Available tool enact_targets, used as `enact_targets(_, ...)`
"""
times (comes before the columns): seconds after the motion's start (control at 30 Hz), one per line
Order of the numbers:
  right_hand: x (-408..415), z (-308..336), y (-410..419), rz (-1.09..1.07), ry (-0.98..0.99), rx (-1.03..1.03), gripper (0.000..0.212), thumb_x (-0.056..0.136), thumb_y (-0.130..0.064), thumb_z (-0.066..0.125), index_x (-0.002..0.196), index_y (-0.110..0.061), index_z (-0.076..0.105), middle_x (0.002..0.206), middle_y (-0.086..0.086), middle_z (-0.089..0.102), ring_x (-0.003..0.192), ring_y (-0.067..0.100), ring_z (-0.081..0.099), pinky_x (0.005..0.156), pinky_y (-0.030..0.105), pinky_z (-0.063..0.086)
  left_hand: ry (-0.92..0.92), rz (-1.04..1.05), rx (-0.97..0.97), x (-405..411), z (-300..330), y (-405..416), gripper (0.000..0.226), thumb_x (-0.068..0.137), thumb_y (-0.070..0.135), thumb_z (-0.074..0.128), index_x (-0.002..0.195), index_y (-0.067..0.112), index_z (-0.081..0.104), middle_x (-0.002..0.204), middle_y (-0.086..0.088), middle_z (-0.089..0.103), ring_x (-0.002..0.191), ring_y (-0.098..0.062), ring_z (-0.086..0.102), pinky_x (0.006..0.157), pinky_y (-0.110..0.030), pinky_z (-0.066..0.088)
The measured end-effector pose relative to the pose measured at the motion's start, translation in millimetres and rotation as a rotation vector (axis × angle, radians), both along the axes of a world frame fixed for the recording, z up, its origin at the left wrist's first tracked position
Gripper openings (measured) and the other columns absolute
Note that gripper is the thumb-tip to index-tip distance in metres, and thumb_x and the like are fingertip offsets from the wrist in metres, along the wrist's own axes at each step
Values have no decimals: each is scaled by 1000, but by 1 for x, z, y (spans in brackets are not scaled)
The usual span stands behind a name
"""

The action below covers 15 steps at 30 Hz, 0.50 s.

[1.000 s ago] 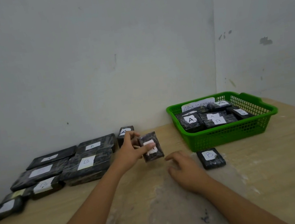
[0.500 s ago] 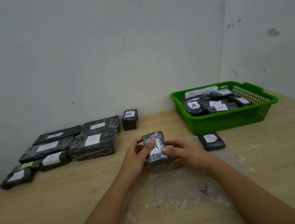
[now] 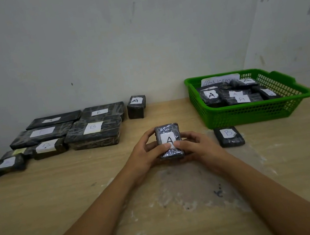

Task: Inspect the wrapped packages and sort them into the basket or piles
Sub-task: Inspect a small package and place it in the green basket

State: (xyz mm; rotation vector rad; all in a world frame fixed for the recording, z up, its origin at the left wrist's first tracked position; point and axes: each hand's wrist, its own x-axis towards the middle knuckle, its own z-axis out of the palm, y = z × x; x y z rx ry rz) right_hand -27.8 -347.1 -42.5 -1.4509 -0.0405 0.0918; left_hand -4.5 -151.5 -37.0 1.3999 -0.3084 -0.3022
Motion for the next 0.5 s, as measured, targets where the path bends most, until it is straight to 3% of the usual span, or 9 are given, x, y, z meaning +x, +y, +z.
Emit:
enact_targets(0.27,2,-5,1,-75,-11,-7,43,84,-11,79,125,-7,64,110,18,74,83,23,74,43,29,53,15,-51,-48,2,-2,1,59,82,19,78,135,31,55,114,-15,76,101,-27,74,84,-37,61)
enact_targets(0.4,1,-5,1,-48,-17,-20,46,83,-16,81,125,-10,64,113,18,73,90,24,74,46,31,55,24,-20,-52,4,-4,1,45,93,14,67,134,26,55,106,-16,77,91,-26,74,79,-37,62)
enact_targets(0.5,-3,1,3,-23,2,-33,57,75,-33,81,126,-13,63,114,12,74,96,24,75,57,36,59,19,-11,-27,5,-5,3,41,96,8,64,133,24,55,102,-16,77,90,-28,74,75,-36,62)
